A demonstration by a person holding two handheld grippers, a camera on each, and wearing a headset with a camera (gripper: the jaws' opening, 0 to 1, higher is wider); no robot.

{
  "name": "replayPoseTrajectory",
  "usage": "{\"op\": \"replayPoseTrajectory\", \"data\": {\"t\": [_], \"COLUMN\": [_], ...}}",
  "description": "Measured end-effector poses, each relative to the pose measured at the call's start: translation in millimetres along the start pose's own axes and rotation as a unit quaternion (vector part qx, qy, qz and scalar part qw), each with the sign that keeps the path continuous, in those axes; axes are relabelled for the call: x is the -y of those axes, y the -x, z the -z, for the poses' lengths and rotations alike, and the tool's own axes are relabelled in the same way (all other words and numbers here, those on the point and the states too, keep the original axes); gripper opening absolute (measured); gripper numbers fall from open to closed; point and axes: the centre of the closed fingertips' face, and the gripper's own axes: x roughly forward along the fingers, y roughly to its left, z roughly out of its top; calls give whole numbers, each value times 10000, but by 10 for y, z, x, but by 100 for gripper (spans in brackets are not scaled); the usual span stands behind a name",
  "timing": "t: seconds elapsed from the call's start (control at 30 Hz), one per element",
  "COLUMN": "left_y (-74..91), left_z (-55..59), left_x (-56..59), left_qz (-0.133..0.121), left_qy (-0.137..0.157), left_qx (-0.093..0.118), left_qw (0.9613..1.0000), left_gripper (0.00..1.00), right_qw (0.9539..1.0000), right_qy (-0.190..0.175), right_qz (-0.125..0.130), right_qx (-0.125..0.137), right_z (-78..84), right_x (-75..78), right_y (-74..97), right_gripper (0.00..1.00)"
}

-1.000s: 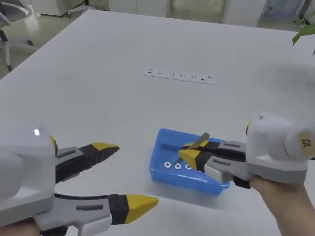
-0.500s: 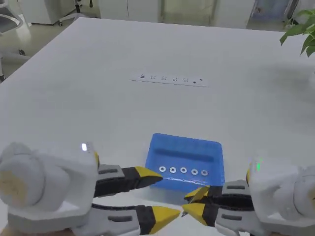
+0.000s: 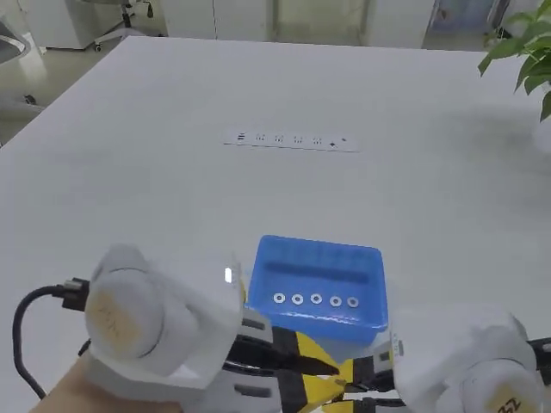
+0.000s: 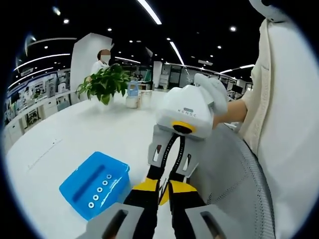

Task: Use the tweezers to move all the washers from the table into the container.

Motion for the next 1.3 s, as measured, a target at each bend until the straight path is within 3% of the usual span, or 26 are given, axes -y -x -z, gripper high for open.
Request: {"op": "replayPoseTrajectory", "data": {"t": [0.07,0.13,0.23,0.33,0.5,0.63,0.67,0.73,0.87,1.0,1.17,1.23,1.3], "left_y": [-39,-50,-69,-85,-118,-176,-157,-160,-152,-134,-129,-110,-116], "left_z": [42,64,102,214,456,576,636,711,794,930,1067,1158,1207], "left_x": [22,-14,-11,-57,-99,-91,-113,-122,-145,-203,-260,-282,-309], "left_qz": [56,-47,-38,-110,-161,-147,-190,-177,-197,-237,-249,-203,-176], "left_qy": [-145,-502,-433,-521,-654,-771,-829,-942,-899,-762,-670,-770,-842], "left_qx": [-172,-311,-416,-663,-1264,-1489,-1663,-1808,-1884,-2068,-2308,-2591,-2741], "left_qw": [9997,9982,9982,9964,9897,9857,9824,9788,9778,9751,9704,9626,9578], "left_gripper": [4,0,0,0,0,0,0,0,0,0,0,0,0], "right_qw": [10000,10000,9999,9995,9989,9986,9986,9988,9986,9974,9921,9888,9844], "right_qy": [12,52,3,-29,-137,-144,-139,-166,-186,-616,-987,-1166,-1406], "right_qz": [-17,-12,-7,44,52,63,78,81,41,256,630,829,969], "right_qx": [-9,-77,-158,-325,-442,-503,-497,-464,-487,-286,-447,-427,-413], "right_z": [0,27,90,192,320,381,384,381,379,381,610,689,747], "right_x": [-7,-12,-11,-6,-14,-30,-32,-30,-44,-34,26,86,140], "right_y": [-4,-9,-22,-27,-58,-129,-145,-181,-189,-45,146,217,275], "right_gripper": [3,3,3,4,4,5,5,5,9,12,14,15,16]}}
